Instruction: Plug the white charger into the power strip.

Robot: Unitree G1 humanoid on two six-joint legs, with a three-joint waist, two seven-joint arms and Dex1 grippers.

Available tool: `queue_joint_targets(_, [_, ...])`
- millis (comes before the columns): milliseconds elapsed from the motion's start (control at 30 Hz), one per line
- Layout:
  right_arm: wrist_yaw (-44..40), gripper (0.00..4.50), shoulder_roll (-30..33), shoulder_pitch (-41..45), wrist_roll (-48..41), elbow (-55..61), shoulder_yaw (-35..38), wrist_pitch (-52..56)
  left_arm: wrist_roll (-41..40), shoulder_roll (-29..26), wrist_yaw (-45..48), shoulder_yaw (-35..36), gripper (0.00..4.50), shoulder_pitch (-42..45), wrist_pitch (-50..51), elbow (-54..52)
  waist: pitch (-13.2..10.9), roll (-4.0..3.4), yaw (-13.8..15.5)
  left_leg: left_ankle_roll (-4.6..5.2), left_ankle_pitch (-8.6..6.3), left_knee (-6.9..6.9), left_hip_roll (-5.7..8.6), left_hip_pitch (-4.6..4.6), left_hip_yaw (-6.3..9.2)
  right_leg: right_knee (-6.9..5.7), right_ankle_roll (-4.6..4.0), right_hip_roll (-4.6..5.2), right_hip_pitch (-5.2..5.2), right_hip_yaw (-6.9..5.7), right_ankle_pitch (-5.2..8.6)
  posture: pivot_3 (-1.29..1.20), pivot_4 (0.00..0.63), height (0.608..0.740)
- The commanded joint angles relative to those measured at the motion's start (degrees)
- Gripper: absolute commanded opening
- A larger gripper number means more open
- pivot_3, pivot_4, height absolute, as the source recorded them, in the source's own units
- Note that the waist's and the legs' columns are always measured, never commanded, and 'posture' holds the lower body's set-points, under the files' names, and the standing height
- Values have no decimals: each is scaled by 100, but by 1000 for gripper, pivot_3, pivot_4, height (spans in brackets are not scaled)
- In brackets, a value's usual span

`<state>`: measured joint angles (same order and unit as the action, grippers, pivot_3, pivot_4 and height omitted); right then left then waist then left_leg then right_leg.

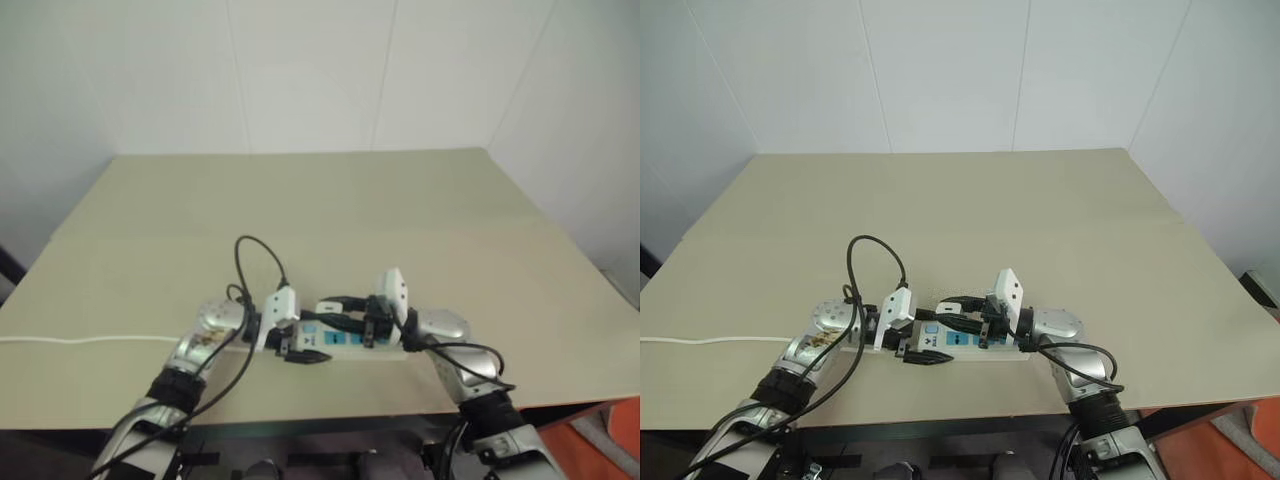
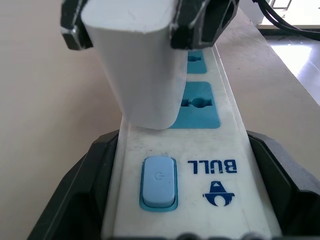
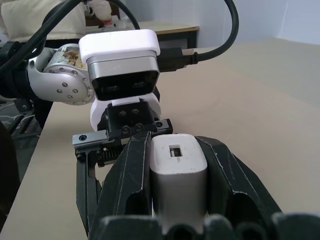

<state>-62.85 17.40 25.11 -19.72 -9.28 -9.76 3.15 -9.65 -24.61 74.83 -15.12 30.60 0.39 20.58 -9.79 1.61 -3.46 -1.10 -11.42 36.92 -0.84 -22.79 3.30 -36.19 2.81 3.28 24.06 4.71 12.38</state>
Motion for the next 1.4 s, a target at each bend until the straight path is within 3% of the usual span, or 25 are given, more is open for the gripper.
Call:
queue_joint_targets(33, [-281,1166,297,1,-33,-140,158,-56,29,-259,94,45,3308,-105,97,-98,0,0,3,0,0,0,0,0,0,0,0,0,0,0,0,0,150,740])
queue_joint_targets(400, [-745,1166,278,527,-59,-844,126,-235,-89,-464,-56,121,3308,-430,339,-592,0,0,-31,0,0,-2,-2,1,1,-2,-1,-1,3,0,0,0,150,740])
queue_joint_targets(867, [-845,1166,486,301,143,-1124,56,-579,-127,-552,-134,81,3308,-415,390,-661,0,0,-44,0,0,-2,-2,4,0,-2,-1,-1,1,1,0,0,150,740])
queue_joint_targets(1400, [-928,1166,-156,580,226,-1234,-458,-528,-138,-576,-172,94,3308,-368,386,-675,2,4,-67,0,0,-9,-11,29,-3,-10,-3,-14,-8,11,1,0,150,740])
